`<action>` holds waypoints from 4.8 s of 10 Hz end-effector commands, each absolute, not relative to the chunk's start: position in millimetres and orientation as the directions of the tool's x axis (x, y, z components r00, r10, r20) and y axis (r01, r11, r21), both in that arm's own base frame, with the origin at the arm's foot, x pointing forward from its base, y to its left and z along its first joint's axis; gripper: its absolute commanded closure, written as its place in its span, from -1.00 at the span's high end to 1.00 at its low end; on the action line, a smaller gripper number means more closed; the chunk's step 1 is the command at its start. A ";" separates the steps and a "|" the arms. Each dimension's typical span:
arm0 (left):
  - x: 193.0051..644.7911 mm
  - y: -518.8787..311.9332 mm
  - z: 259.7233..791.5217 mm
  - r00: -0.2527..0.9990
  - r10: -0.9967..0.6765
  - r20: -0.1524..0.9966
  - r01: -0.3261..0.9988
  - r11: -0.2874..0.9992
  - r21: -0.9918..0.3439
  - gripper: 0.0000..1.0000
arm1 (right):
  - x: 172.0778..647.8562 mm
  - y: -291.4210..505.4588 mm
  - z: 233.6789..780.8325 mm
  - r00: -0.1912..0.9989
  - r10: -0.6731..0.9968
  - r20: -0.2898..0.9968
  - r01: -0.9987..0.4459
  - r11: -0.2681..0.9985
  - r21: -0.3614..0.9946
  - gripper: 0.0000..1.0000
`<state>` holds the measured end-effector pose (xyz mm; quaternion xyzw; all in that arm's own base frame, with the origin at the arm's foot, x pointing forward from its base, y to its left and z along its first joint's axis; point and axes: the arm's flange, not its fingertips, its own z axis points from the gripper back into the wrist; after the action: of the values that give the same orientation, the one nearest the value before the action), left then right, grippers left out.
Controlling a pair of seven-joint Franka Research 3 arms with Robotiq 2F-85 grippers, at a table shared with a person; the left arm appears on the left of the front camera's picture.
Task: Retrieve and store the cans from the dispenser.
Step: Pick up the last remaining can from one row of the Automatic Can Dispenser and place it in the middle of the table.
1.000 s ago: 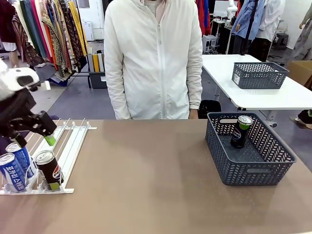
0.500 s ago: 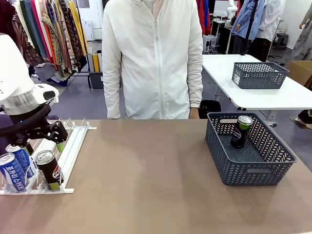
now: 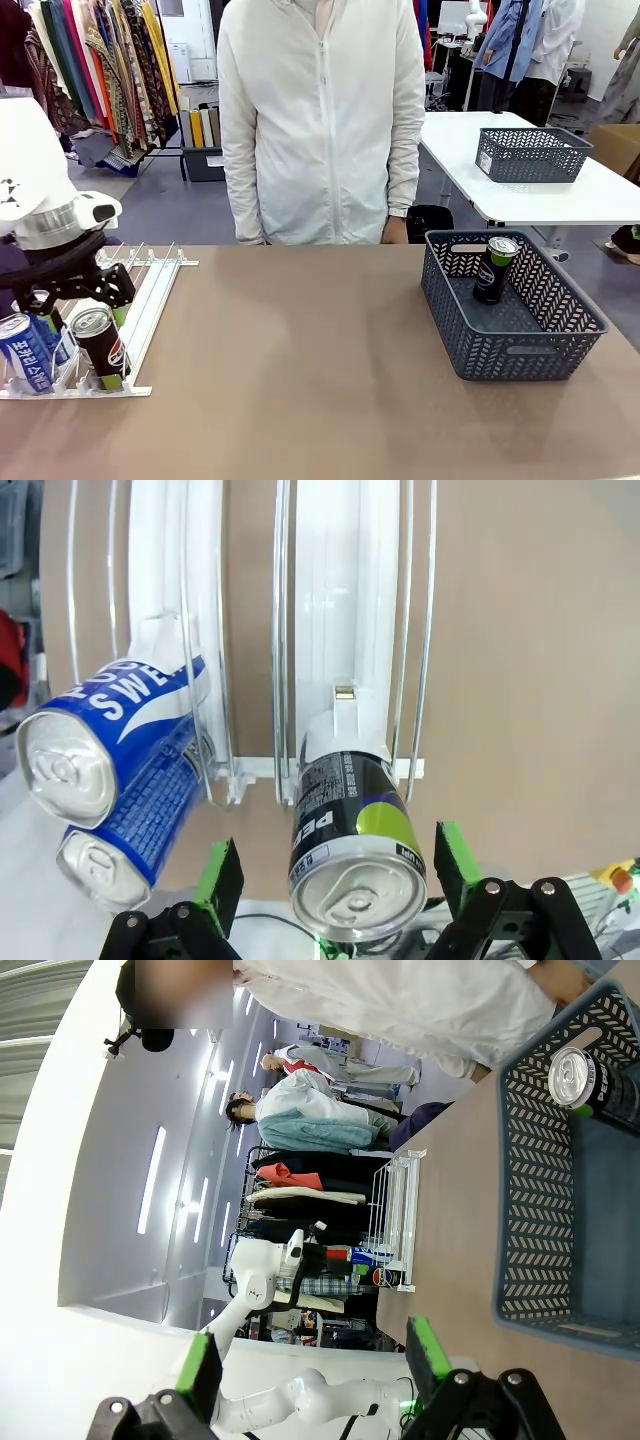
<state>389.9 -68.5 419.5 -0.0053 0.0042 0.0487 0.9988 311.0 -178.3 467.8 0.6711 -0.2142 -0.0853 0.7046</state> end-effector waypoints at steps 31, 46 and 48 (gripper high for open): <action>341.2 -58.5 637.7 0.994 -0.006 0.110 0.016 0.996 -0.090 -1.00 | 309.8 -179.7 468.0 0.894 -0.396 0.212 -0.188 0.098 0.977 1.00; 449.8 -447.8 444.0 0.823 -0.568 0.014 0.567 0.823 0.035 -1.00 | 309.8 -179.7 468.0 0.894 -0.396 0.212 -0.188 0.098 0.977 1.00; 454.1 -439.4 430.3 0.835 -0.550 0.023 0.547 0.834 0.071 -1.00 | 309.8 -179.7 468.0 0.894 -0.396 0.212 -0.188 0.098 0.977 1.00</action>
<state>455.4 -447.0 429.4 0.0155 0.0004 -0.3056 0.9520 310.6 -178.3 468.0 0.6717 -0.2140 -0.0846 0.7041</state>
